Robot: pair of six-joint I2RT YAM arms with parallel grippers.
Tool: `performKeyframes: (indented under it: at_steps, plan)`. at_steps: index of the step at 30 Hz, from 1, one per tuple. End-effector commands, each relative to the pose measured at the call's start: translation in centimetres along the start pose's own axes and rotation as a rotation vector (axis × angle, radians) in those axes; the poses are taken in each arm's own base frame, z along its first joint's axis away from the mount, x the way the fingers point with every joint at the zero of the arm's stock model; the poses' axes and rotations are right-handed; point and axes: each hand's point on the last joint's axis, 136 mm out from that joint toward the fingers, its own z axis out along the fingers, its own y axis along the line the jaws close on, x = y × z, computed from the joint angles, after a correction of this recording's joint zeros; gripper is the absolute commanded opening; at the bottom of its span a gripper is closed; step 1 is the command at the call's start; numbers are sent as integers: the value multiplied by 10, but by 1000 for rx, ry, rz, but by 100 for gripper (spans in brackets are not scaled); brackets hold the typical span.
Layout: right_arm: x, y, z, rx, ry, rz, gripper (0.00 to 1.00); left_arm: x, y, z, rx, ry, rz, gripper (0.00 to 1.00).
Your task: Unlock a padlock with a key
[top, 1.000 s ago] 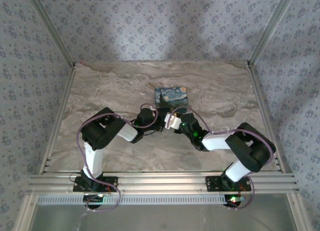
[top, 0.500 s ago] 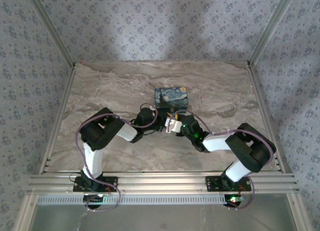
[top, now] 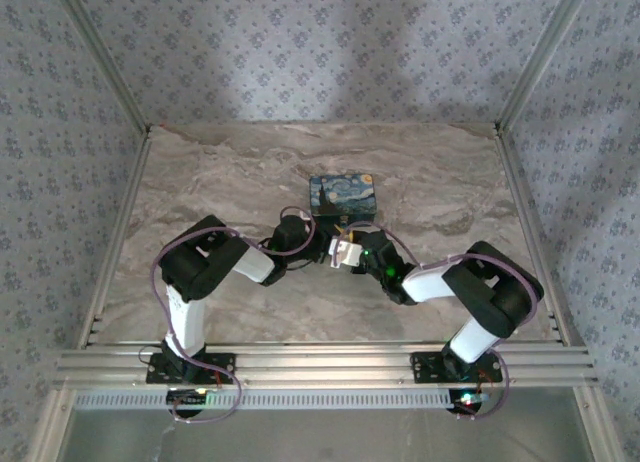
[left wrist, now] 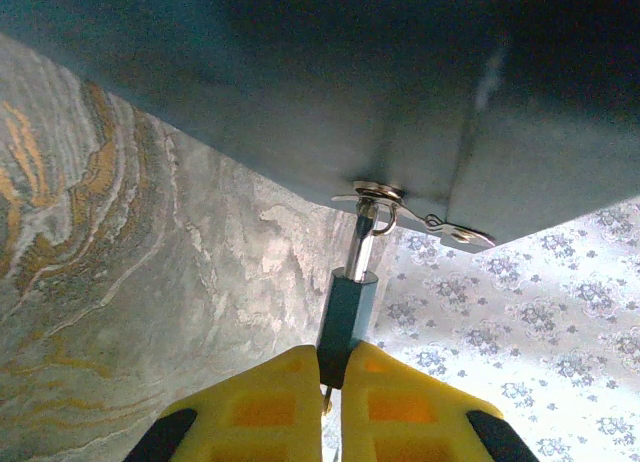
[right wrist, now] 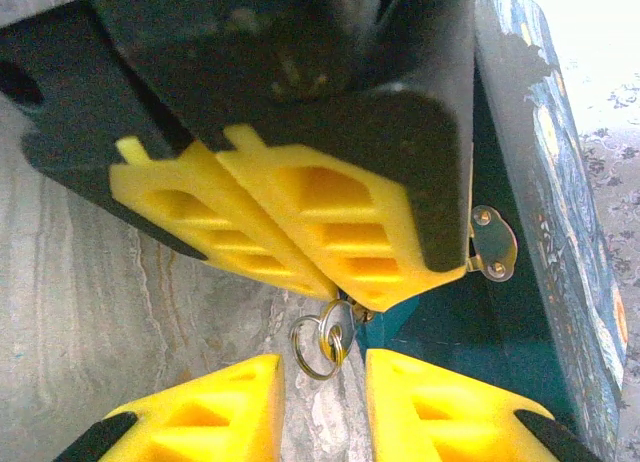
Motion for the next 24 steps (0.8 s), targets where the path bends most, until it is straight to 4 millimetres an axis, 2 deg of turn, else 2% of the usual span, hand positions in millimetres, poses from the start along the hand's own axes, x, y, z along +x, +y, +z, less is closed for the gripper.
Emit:
performKeyframes:
  at_steps: [1,10,19,24]
  plan:
    - [-11,-11,4,40,-27,-3,28,-3,-19,-3,38,-15,7,9]
    - [-14,-16,9,65,-35,4,23,-2,-20,-3,44,-12,6,9]
    - [-14,-25,11,103,-26,31,1,-2,-20,-3,46,-11,3,9]
    - [-16,-33,6,123,-22,81,0,-2,-21,-3,47,-10,2,9]
